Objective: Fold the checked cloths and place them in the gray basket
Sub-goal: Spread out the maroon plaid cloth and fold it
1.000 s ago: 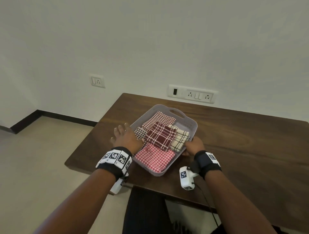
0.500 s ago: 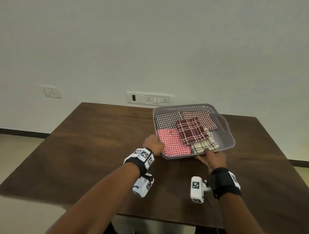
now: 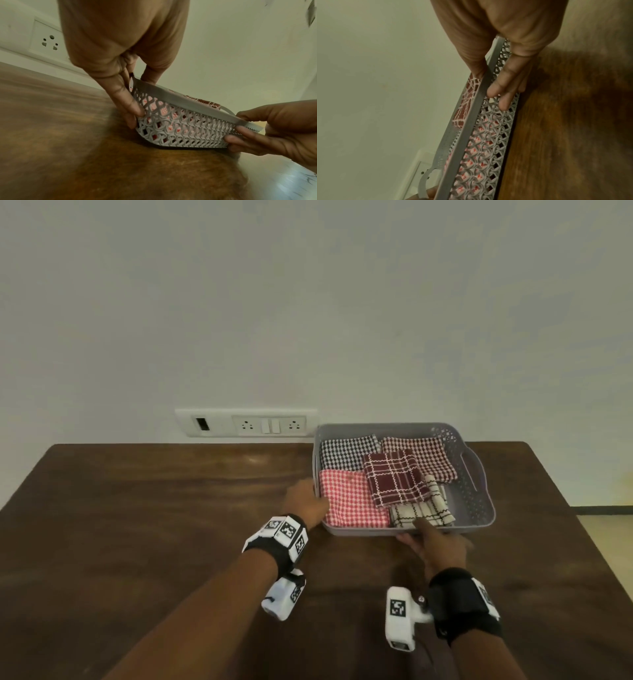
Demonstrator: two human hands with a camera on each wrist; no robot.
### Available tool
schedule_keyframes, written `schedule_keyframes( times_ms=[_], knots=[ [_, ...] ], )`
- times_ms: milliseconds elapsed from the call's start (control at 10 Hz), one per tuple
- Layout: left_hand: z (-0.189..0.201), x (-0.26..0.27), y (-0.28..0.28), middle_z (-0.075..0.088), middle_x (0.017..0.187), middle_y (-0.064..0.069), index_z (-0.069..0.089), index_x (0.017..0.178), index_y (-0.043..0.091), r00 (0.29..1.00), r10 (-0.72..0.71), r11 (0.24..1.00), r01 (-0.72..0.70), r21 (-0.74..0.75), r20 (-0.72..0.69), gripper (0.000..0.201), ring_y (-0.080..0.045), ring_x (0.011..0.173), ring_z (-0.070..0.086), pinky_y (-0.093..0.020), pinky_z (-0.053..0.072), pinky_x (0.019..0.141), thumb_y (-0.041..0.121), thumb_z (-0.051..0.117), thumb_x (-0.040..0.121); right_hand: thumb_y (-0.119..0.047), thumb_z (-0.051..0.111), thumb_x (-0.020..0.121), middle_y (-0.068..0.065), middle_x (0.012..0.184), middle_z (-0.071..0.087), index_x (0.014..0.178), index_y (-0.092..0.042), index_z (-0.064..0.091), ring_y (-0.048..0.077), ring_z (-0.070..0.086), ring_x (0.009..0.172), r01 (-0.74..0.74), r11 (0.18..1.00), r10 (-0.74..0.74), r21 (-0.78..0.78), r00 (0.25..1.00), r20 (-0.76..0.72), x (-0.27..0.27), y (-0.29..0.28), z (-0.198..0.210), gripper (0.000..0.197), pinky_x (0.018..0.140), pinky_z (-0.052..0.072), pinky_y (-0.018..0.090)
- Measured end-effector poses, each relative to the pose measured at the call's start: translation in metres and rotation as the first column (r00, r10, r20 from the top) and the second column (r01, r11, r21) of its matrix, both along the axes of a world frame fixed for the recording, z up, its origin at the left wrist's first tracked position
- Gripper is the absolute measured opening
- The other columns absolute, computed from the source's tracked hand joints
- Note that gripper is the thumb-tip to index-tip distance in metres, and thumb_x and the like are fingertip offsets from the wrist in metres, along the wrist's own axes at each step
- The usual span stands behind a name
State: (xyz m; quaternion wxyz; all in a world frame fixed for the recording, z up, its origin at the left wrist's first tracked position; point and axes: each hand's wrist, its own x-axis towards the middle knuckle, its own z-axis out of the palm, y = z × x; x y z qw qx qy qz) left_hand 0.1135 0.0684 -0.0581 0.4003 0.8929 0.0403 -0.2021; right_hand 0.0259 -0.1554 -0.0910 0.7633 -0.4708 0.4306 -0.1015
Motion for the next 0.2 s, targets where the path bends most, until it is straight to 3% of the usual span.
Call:
schedule_keyframes(
  times_ms=[100, 200],
  knots=[
    [0.024, -0.009, 0.005, 0.066, 0.123, -0.005, 0.059, 0.122, 0.014, 0.998, -0.037, 0.999, 0.036, -0.013, -0.050, 0.031, -0.027, 0.114, 0.062, -0.034, 0.048, 0.096, 0.028, 0.055, 0.095, -0.020, 0.075, 0.087, 0.014, 0.114, 0.068, 0.117, -0.003, 0.061, 0.034, 0.068, 0.101, -0.060, 0.998, 0.059, -0.001, 0.988, -0.142, -0.008, 0.012, 0.031, 0.038, 0.072, 0.063, 0.042],
    [0.061, -0.018, 0.014, 0.056, 0.140, -0.005, 0.046, 0.140, 0.015, 0.998, -0.053, 0.999, 0.053, -0.004, -0.026, 0.046, -0.027, 0.126, 0.055, -0.032, 0.040, 0.102, 0.035, 0.051, 0.099, -0.049, 0.069, 0.087, 0.013, 0.095, 0.072, 0.097, -0.004, 0.066, 0.033, 0.071, 0.089, -0.208, 0.978, 0.187, -0.012, 0.900, -0.393, -0.013, 0.025, 0.072, 0.046, 0.076, 0.062, 0.046]
  ],
)
